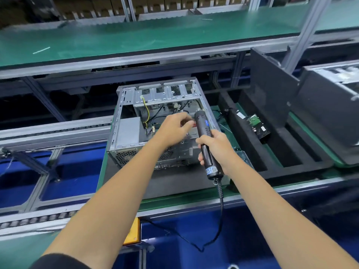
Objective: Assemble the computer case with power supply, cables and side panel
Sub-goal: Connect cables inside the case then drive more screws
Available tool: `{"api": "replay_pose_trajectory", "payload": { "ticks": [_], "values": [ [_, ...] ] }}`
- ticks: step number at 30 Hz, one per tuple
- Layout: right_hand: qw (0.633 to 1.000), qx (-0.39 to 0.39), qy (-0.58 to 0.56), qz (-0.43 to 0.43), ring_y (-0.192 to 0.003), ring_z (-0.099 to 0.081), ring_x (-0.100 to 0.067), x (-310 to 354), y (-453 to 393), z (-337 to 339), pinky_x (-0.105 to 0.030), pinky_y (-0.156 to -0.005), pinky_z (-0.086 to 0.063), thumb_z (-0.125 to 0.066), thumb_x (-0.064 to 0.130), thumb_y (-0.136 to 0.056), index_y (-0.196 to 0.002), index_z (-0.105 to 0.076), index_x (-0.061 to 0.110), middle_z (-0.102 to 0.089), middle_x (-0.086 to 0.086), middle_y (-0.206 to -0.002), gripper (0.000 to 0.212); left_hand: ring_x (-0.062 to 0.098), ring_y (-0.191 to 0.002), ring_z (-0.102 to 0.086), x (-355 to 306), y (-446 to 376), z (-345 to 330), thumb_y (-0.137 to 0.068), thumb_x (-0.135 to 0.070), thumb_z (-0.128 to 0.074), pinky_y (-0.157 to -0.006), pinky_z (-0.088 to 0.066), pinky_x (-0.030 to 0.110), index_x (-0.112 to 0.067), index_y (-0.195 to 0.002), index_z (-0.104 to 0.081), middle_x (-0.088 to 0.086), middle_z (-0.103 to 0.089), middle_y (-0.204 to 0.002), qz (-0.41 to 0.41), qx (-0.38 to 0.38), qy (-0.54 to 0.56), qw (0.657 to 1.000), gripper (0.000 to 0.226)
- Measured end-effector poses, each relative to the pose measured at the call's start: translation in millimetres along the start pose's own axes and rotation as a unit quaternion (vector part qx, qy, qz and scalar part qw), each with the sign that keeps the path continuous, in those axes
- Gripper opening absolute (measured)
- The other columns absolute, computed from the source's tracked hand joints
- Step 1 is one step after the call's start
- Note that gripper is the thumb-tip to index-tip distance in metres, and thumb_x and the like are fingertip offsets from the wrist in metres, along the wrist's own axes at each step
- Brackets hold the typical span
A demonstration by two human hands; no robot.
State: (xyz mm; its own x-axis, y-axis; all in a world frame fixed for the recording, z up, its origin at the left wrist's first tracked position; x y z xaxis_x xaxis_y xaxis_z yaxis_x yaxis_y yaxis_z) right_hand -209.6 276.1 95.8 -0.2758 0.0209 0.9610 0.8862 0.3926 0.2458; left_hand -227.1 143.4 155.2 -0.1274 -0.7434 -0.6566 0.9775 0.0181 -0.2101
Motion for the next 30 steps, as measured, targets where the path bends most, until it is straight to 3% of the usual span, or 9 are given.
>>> {"api": "replay_pose_trajectory", "payload": {
  "ticks": [5,10,13,15,19,22,24,26,30],
  "values": [
    [1.0,-0.013,-0.006,0.005,-0.045,-0.053,-0.025,19,-22,67,-0.031,-0.043,-0.047,-0.061,0.005,-0.085,-0.089,-0.051,0.011,-0.053,-0.009,-0.069,0.012,0.017,-0.084,-0.053,-52,-44,-49,-0.092,-0.008,-0.052,-0.074,-0.041,0.028,-0.007,-0.098,-0.065,0.0,-0.061,-0.089,-0.01,-0.026,-0.018,0.999,0.015],
    [1.0,0.0,0.015,-0.018,-0.044,-0.053,-0.024,23,-47,139,-0.029,-0.042,-0.046,-0.057,0.004,-0.088,-0.096,-0.05,0.008,-0.05,-0.009,-0.072,0.011,0.026,-0.078,-0.051,-84,-83,-112,-0.089,-0.005,-0.048,-0.066,-0.04,0.032,-0.002,-0.092,-0.061,0.008,-0.059,-0.084,0.038,0.003,-0.062,0.997,0.014],
    [0.998,0.01,0.043,-0.041,-0.049,-0.056,-0.024,7,-62,169,-0.032,-0.048,-0.048,-0.055,0.006,-0.087,-0.102,-0.053,0.008,-0.054,-0.01,-0.075,0.015,0.028,-0.072,-0.049,-82,-98,-150,-0.087,-0.004,-0.047,-0.06,-0.042,0.034,-0.002,-0.078,-0.054,0.009,-0.055,-0.079,0.096,0.05,-0.094,0.99,0.012],
    [0.996,0.016,0.067,-0.057,-0.055,-0.056,-0.024,-8,-69,185,-0.034,-0.054,-0.05,-0.055,0.008,-0.087,-0.104,-0.056,0.009,-0.059,-0.007,-0.075,0.016,0.024,-0.065,-0.044,-71,-100,-181,-0.088,-0.003,-0.046,-0.051,-0.034,0.031,-0.01,-0.064,-0.042,0.005,-0.047,-0.072,0.132,0.102,-0.102,0.981,0.025],
    [0.991,0.023,0.096,-0.09,-0.056,-0.06,-0.018,-47,-81,206,-0.031,-0.056,-0.052,-0.057,0.008,-0.087,-0.1,-0.058,0.015,-0.063,-0.006,-0.083,0.016,0.026,-0.066,-0.045,-46,-89,-236,-0.09,-0.001,-0.044,-0.052,-0.03,0.03,-0.011,-0.06,-0.038,0.004,-0.044,-0.067,0.174,0.171,-0.093,0.965,0.032],
    [0.986,0.019,0.115,-0.123,-0.073,-0.057,-0.027,-73,-87,222,-0.044,-0.071,-0.051,-0.06,0.01,-0.086,-0.101,-0.053,0.014,-0.06,-0.012,-0.092,0.017,0.033,-0.077,-0.056,-30,-79,-266,-0.089,-0.002,-0.048,-0.063,-0.045,0.036,-0.006,-0.071,-0.053,0.011,-0.057,-0.077,0.169,0.213,-0.114,0.956,0.019],
    [0.985,0.007,0.094,-0.147,-0.06,-0.056,-0.026,-86,-91,230,-0.038,-0.057,-0.051,-0.059,0.008,-0.087,-0.103,-0.049,0.009,-0.055,-0.015,-0.086,0.019,0.034,-0.084,-0.06,-23,-77,-282,-0.085,-0.003,-0.051,-0.069,-0.05,0.039,-0.005,-0.078,-0.058,0.014,-0.063,-0.087,0.15,0.239,-0.157,0.946,0.01],
    [0.983,0.004,0.096,-0.157,-0.048,-0.054,-0.022,-93,-93,233,-0.032,-0.047,-0.05,-0.057,0.006,-0.088,-0.109,-0.048,0.006,-0.054,-0.016,-0.083,0.023,0.031,-0.086,-0.059,-24,-79,-296,-0.083,-0.005,-0.051,-0.071,-0.044,0.035,-0.011,-0.072,-0.053,0.012,-0.064,-0.088,0.089,0.254,-0.253,0.929,0.012],
    [0.975,-0.003,0.171,-0.144,-0.048,-0.058,-0.019,-97,-99,237,-0.03,-0.044,-0.051,-0.06,0.008,-0.088,-0.114,-0.05,0.004,-0.058,-0.013,-0.088,0.028,0.022,-0.088,-0.057,-25,-83,-324,-0.085,-0.01,-0.047,-0.091,-0.03,0.032,-0.02,-0.067,-0.042,-0.001,-0.065,-0.087,-0.014,0.276,-0.44,0.854,0.021]
  ]
}}
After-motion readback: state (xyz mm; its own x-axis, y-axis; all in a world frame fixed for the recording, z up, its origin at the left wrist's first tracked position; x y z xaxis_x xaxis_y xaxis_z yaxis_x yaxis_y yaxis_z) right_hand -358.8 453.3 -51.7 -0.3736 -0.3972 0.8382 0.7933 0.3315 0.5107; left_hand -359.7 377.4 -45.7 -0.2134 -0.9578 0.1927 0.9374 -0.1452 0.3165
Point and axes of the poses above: each hand's wrist, its own y-axis away from the middle knuckle, its own z-axis out of the back of the hand, x = y × z, the point moved 10 cm from there along -y, towards the middle knuckle
